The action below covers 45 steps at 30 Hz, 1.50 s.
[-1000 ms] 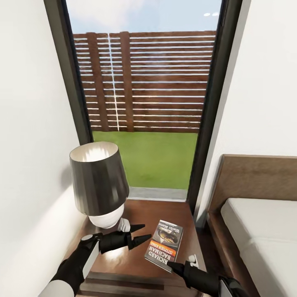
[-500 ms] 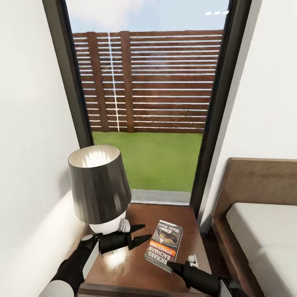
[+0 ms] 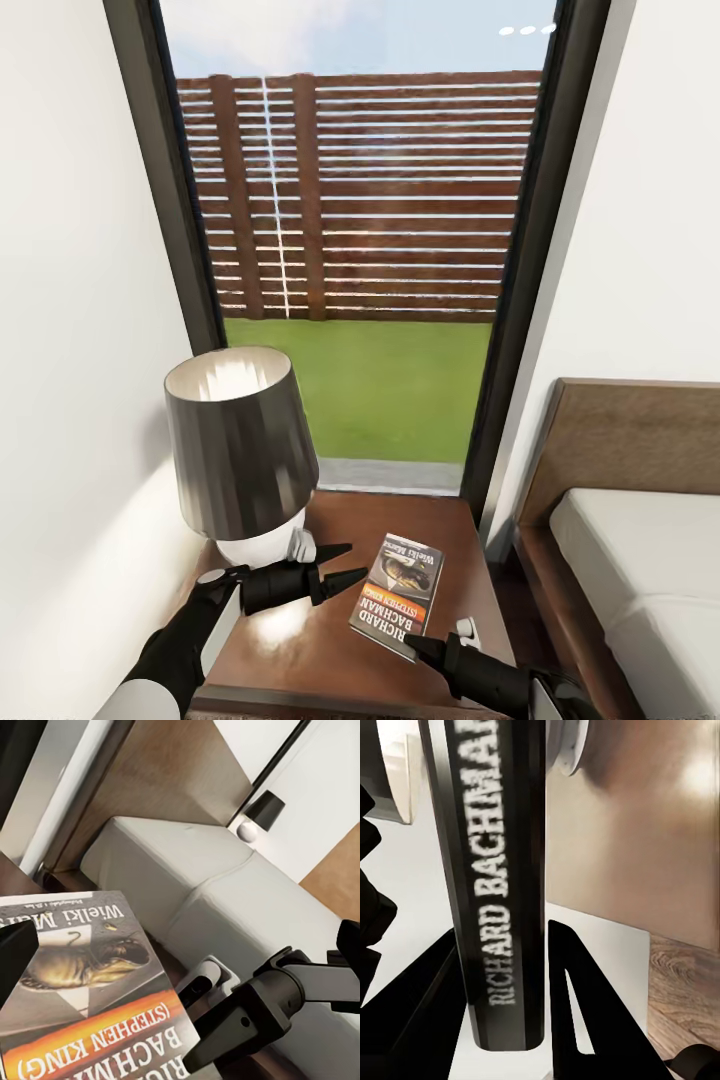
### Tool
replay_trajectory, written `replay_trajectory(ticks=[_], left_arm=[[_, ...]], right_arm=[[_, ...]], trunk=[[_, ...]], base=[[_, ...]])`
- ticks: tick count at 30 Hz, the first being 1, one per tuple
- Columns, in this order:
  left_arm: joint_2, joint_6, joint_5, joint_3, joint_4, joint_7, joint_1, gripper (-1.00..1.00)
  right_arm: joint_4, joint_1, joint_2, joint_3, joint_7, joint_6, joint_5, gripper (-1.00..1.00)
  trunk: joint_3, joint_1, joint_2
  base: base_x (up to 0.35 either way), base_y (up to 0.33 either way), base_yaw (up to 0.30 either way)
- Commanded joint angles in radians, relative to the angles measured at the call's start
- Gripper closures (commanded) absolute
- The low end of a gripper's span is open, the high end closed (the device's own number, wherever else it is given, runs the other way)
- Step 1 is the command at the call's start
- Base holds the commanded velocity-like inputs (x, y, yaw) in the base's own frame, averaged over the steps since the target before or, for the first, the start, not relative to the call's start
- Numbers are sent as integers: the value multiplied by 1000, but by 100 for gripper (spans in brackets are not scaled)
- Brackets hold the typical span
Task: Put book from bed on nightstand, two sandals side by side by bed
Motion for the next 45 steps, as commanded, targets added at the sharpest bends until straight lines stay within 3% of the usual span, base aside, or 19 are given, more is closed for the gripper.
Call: replay_trajectory(ticks=[1,29,45], left_arm=[[1,10,7,-2,0,-2,-1,-100],[0,10,6,-2,0,-2,-1,-100],[1,10,7,-2,0,-2,-1,-100]], right_arm=[[0,-1,0,-2,2,8,-5,100],[0,-1,0,-2,2,8,-5,100],[0,-1,0,-2,2,8,-5,100]], trunk=[[-4,4,-8],[-92,111,-204],[-92,111,-204]], base=[[0,0,0],[0,0,0],[71,0,0]])
